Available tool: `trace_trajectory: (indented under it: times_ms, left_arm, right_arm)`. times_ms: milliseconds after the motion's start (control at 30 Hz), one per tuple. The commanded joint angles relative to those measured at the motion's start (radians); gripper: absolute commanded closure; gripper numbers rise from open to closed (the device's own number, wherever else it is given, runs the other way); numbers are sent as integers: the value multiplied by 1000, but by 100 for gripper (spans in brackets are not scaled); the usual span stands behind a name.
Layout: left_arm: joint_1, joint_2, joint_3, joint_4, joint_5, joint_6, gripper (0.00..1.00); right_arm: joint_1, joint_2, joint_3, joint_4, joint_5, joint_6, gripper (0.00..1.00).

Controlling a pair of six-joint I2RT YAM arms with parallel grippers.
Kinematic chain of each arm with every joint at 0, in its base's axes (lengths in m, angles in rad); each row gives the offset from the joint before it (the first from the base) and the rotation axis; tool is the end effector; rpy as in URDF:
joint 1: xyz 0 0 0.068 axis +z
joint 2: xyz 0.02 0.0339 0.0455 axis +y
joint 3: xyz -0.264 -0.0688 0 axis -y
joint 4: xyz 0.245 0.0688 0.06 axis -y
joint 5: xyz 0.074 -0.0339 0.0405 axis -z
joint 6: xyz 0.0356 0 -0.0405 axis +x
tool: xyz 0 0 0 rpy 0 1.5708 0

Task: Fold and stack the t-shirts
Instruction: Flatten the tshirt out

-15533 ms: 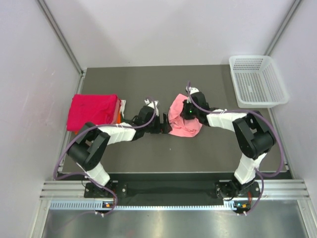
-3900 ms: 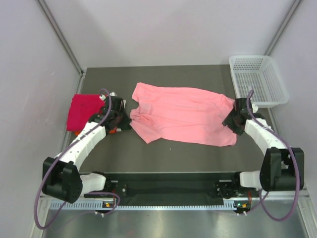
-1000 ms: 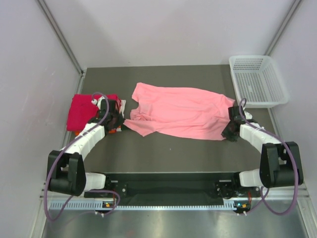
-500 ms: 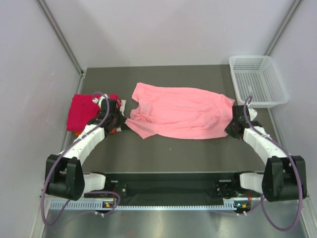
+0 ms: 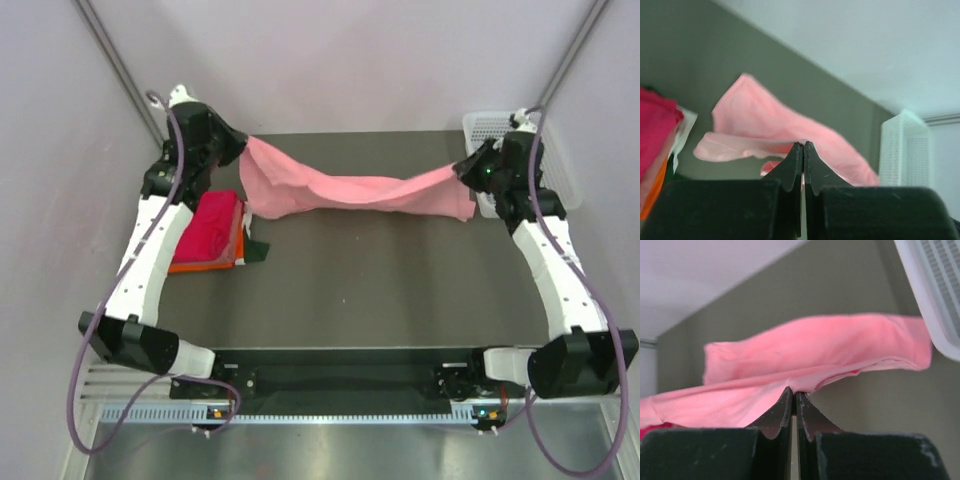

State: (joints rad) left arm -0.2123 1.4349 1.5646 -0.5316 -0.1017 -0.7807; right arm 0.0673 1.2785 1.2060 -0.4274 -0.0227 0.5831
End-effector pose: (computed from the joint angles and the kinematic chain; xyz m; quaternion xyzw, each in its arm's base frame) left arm 0.3137 -0.0639 0.4234 -0.2605 0.7917 -0.2252 0.5047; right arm 0.2881 0.0202 0.3559 0.2137 0.8330 0.1723 0.4803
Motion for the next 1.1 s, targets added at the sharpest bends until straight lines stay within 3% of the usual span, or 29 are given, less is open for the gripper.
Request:
trace_trajectory:
  times_ms: [0,133,367,533,600,700,833,867,933,1067]
  left_arm:
    - [-2,-121,162,-84,-38,75,100]
    - [-2,-304,209,-50,-12,84,100]
    - [-1,-625,152,58,137,-5,100]
    - [-1,-598,342,-11,180,-54,100]
    - [1,-526,464,-73,201,-77,100]
    - [-1,-438,526,-96,200,-95,100]
    - [-1,-366,386,-36,203,-101,100]
    - [-1,-357,336,-13,204,-100,100]
    - [-1,-326,174,80,203,-97,100]
    - [-1,-240,-26,249,189,-89,100]
  right_arm:
    - [-4,-141,138,-4,-112,-48,100]
    - [-4,-312,149,39,-215,-40,100]
    - [-4,-657,145,-26,-214,-29,100]
    - [-4,-748,248,-102,-146,-49,100]
    - [-4,-763,282,-94,-108,-52,100]
    - [-4,-765,274,-64,-80,-46,100]
    - [-6,-740,143,45,-149,-51,100]
    - [-6,-731,39,127,-175,-46,100]
    - [-4,-708,-52,197,-236,-20,100]
    - [-4,-517,-122,246,-299,-15,100]
